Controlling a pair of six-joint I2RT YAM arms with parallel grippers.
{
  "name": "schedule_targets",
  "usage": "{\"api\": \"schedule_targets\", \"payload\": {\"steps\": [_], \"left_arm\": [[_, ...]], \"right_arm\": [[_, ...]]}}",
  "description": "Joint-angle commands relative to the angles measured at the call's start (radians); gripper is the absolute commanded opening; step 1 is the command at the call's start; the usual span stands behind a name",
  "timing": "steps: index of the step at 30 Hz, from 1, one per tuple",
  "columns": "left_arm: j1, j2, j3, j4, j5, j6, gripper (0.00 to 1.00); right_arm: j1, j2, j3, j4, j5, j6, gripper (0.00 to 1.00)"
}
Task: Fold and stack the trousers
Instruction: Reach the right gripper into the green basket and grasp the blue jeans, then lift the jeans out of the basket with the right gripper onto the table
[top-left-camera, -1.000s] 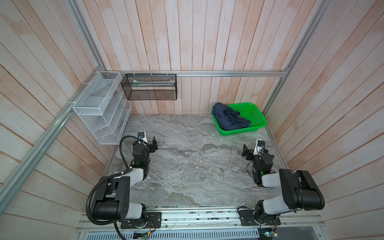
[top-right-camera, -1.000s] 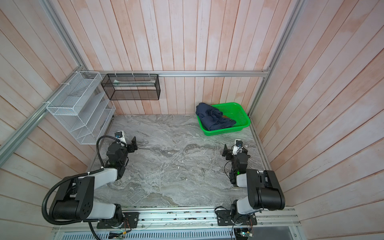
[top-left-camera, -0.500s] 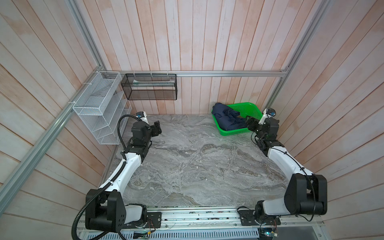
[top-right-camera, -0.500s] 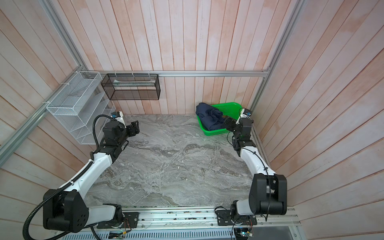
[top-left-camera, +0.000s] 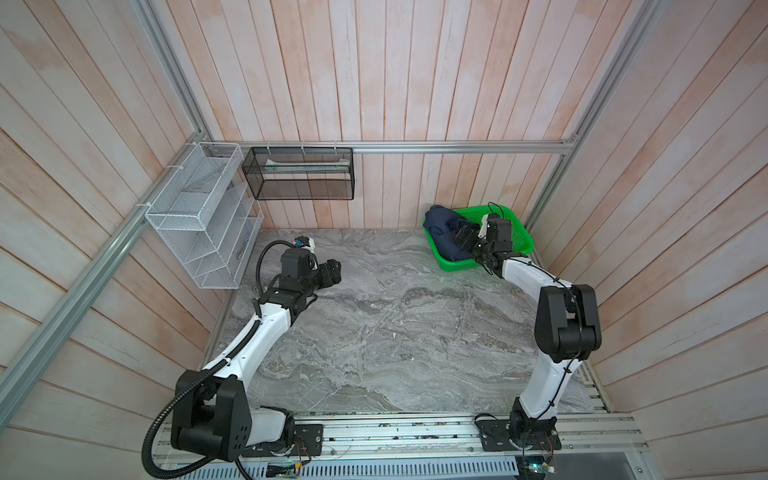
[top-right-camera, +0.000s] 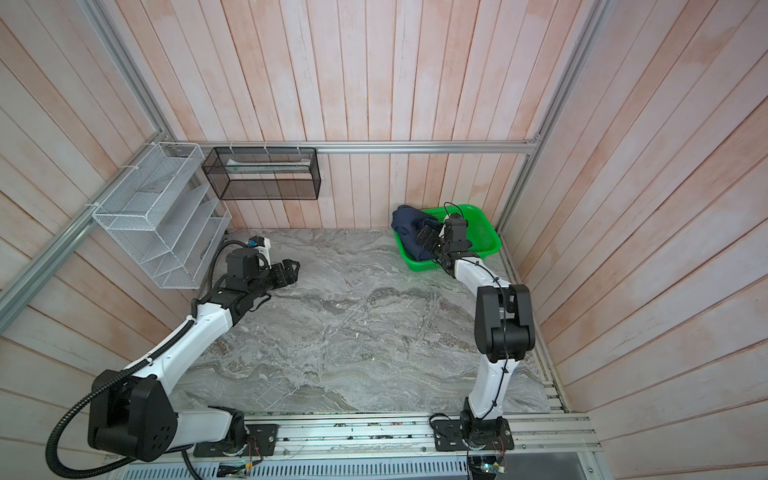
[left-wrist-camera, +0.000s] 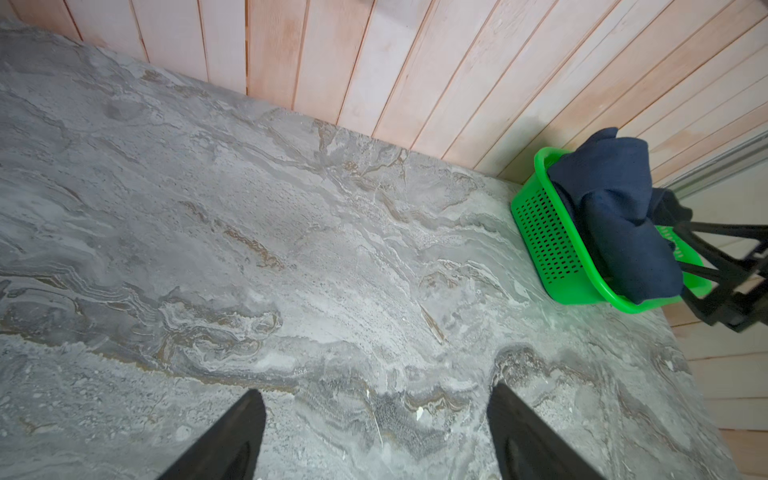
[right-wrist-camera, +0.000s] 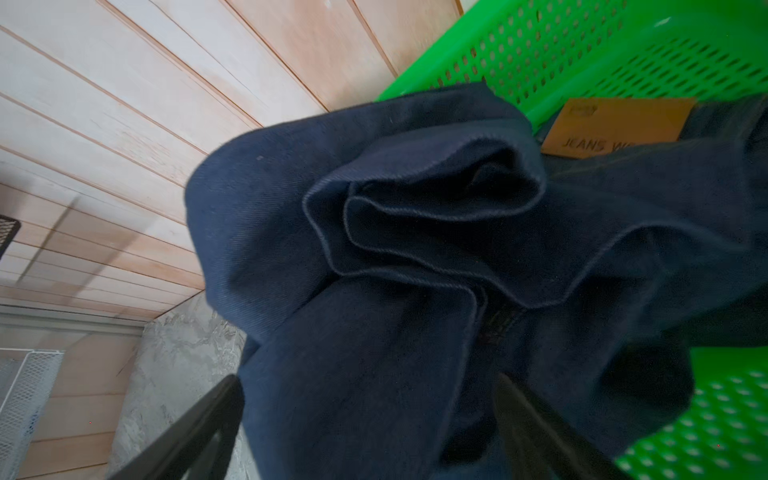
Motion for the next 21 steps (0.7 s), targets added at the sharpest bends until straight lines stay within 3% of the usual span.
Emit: {"api": "schedule_targets", "payload": {"steps": [1,4,5,7,10,11,17,21], "left_arm": [[-0.002,-0.052,-0.019,-0.019,0.02,-0.013,0.86],[-0.003,-0.072,-0.023,-0.024,0.025,-0.016,0.85],[-0.003,-0.077,-0.021,-0.03,0.025,-0.016,0.84],[-0.004,-0.093,-0.021,-0.041,0.026,-0.014,0.81],[-0.003,-0.118,-0.024,-0.054,0.03,-0.015,0.79],[-0.004,-0.125,-0.025,-0.058,0.031,-0.015,0.79],[-0.002,-0.187,-0.038,-0.084,0.028,-0.021,0.77],[-0.004,-0.241,-0.061,-0.088,0.041,-0.03,0.77]], "right_arm": [[0.01,0.062,0.082,0.018,-0.068,0.066,0.86],[0.014,0.115,0.133,0.04,-0.081,0.086,0.72],[0.013,0.125,0.145,0.05,-0.09,0.094,0.61],[0.015,0.133,0.168,0.054,-0.096,0.101,0.29],[0.025,0.104,0.194,0.051,-0.09,0.091,0.04],[0.026,0.089,0.204,0.049,-0.089,0.088,0.0],[0.046,-0.035,0.32,0.051,-0.118,0.039,0.0],[0.08,-0.064,0.538,0.048,-0.191,-0.029,0.0]]}}
